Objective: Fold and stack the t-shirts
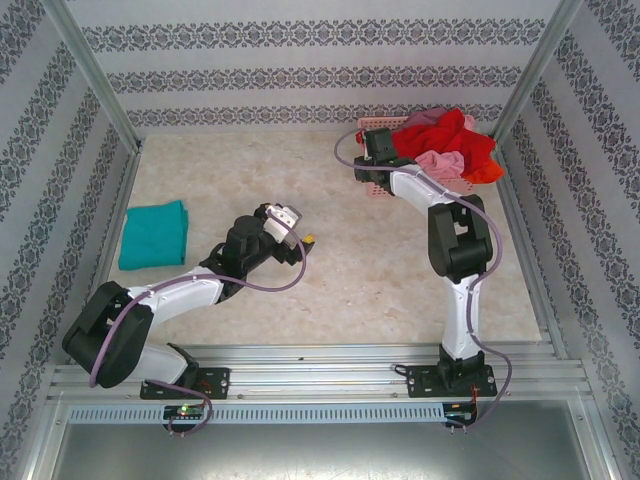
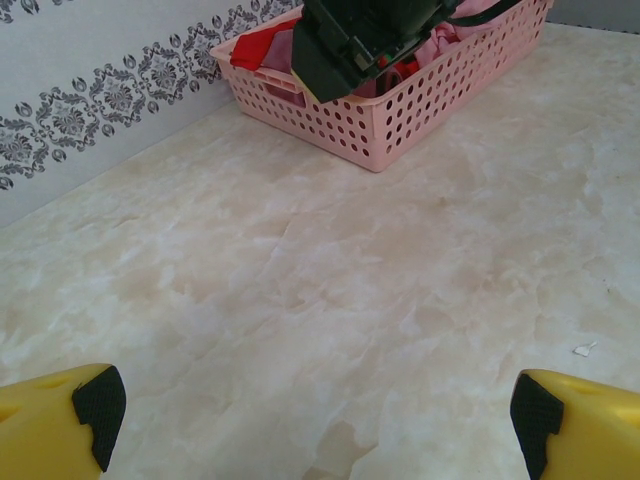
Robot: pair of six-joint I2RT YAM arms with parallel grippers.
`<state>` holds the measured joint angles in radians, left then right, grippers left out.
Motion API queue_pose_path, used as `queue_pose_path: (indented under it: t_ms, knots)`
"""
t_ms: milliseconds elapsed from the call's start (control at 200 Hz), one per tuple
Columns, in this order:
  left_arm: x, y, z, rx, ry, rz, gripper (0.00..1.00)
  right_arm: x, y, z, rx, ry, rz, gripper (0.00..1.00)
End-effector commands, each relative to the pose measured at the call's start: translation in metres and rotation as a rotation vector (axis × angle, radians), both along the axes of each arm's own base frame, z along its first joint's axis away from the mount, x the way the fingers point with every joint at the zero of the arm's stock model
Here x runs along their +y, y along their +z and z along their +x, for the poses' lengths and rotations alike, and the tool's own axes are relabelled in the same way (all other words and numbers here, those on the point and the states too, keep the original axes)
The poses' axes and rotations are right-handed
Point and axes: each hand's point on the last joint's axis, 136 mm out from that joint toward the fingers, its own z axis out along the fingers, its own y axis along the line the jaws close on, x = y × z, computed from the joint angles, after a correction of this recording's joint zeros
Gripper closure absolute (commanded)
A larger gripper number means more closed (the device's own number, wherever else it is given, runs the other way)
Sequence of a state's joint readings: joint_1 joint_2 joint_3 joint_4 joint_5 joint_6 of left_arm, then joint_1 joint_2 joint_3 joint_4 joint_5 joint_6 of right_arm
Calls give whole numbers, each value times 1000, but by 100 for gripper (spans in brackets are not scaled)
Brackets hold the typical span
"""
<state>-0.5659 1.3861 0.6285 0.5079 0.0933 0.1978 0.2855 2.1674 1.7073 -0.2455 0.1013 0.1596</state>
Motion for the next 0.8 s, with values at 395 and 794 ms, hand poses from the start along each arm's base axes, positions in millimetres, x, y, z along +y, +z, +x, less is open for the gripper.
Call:
queue_pose_path:
  t_ms: [395,794]
  knots:
    - [0,1,-6,-2,13,-15,0,-64,2,42,44,-154,99,75]
    - [-2,4,-7,-8,7,-23,0,-89,51,49,-58,-168,79,39]
